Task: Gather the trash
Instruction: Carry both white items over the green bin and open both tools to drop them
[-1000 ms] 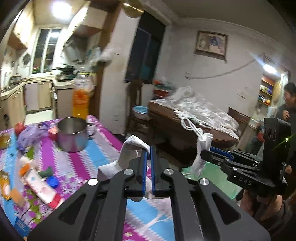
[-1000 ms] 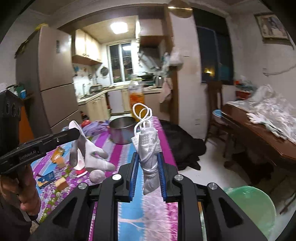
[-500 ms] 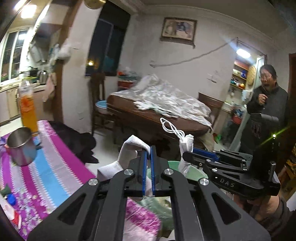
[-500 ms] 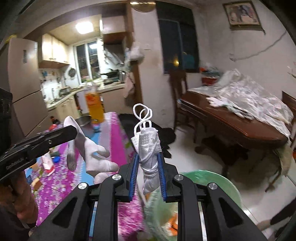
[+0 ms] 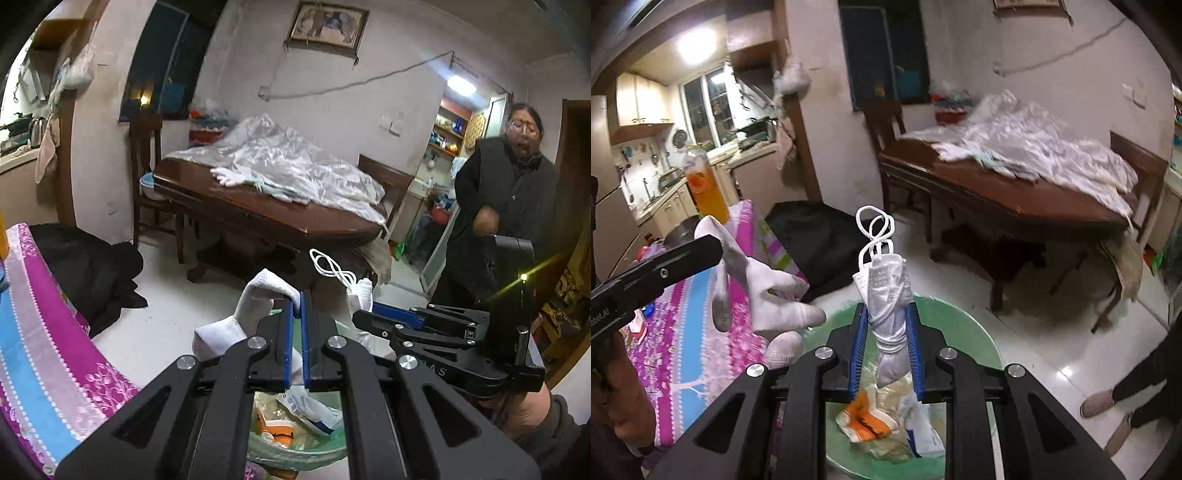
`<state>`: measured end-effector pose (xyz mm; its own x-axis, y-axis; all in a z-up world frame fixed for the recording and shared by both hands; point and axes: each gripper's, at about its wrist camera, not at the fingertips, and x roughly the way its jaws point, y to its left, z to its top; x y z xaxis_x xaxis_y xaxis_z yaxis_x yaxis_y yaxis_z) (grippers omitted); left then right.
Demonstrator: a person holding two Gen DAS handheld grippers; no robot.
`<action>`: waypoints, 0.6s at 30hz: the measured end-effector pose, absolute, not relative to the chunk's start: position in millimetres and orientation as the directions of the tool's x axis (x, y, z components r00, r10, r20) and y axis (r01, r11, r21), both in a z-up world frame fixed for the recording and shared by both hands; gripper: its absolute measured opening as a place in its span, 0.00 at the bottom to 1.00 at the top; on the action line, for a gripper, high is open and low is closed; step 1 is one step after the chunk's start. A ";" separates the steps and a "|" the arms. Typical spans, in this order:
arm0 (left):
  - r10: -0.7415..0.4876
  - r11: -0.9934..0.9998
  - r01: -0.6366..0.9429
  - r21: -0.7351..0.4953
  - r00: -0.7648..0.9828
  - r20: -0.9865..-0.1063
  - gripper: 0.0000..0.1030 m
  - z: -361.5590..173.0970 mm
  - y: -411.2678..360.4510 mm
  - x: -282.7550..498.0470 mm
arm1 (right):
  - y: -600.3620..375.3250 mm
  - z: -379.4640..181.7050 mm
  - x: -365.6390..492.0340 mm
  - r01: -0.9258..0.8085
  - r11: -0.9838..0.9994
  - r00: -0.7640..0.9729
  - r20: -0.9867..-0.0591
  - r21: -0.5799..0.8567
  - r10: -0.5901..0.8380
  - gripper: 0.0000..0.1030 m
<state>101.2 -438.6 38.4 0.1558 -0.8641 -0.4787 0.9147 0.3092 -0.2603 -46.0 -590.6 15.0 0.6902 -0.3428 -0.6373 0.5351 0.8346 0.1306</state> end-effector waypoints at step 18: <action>-0.827 0.295 0.920 -0.259 0.110 -0.551 0.02 1.0 -483.9 100.8 | -611.1 -37.6 -48.2 0.569 0.805 0.643 -0.701 0.165 -0.310 0.22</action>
<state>100.8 -483.9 1.0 0.1100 -0.8275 -0.5507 0.9198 0.2946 -0.2590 -48.2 -611.1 -37.6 0.6426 -0.3103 -0.7006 0.5693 0.8054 0.1654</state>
